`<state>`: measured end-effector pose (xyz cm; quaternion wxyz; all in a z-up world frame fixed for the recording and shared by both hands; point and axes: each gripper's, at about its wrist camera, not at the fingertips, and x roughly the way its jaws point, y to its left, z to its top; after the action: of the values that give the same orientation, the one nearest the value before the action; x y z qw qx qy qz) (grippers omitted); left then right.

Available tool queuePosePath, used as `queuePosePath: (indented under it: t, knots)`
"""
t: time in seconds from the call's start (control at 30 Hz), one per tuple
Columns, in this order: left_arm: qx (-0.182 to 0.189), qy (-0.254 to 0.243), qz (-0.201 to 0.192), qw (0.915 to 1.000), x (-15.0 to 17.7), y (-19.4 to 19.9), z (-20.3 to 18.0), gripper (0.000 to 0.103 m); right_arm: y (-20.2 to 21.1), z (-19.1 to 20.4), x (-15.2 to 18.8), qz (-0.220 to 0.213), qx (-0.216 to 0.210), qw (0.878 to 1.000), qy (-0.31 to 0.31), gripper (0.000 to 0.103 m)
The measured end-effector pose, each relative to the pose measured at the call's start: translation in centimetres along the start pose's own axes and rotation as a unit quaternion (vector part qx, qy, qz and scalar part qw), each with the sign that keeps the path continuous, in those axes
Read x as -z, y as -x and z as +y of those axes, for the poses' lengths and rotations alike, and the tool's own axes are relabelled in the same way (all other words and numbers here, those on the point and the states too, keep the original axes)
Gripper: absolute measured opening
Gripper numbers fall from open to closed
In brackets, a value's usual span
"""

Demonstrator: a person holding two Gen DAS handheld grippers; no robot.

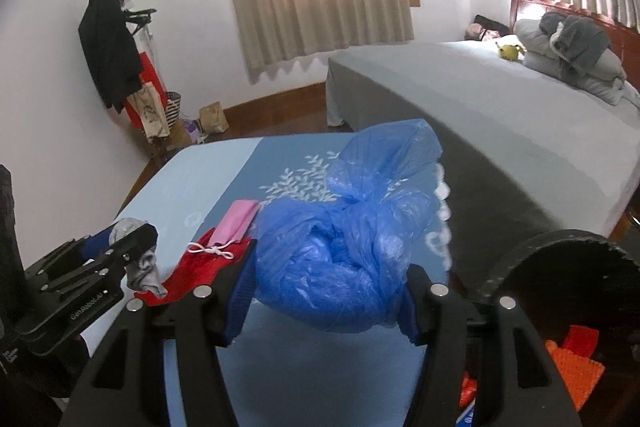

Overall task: Collect trash
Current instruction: 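Lift the grey sock ball with the left tool while the right tool lifts the blue bag, then carry the grey sock ball and blue bag over the black bin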

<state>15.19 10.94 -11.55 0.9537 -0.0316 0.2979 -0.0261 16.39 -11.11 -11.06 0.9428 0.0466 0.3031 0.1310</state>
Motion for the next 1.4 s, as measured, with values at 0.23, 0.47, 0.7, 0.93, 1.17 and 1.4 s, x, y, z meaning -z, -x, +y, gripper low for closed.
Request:
queuePosePath:
  t: [0.23, 0.47, 0.7, 0.93, 1.17, 1.4]
  knots:
    - [0.021, -0.013, -0.006, 0.9997, -0.3, 0.9, -3.2, 0.044, 2.9, -2.2, -0.4, -0.021, 0.017, 1.000, -0.011, 0.059]
    - [0.047, -0.029, -0.013, 0.9984, -0.6, 2.1, -7.0, 0.044, 6.1, -4.6, -0.7, -0.044, 0.040, 0.998, -0.021, 0.059]
    - [0.080, -0.050, -0.023, 0.9952, -0.8, 3.3, -11.3, 0.044, 9.3, -7.3, -0.4, -0.063, 0.068, 0.995, -0.034, 0.059]
    - [0.111, -0.072, -0.031, 0.9907, -0.7, 4.4, -15.6, 0.044, 12.1, -9.8, 0.5, -0.077, 0.093, 0.991, -0.050, 0.060]
    - [0.136, -0.090, -0.033, 0.9861, -0.5, 4.9, -18.8, 0.044, 14.4, -12.6, 1.6, -0.081, 0.123, 0.987, -0.063, 0.060]
    - [0.161, -0.107, -0.035, 0.9806, 0.0, 5.3, -21.9, 0.044, 16.4, -14.9, 2.4, -0.086, 0.148, 0.982, -0.074, 0.060]
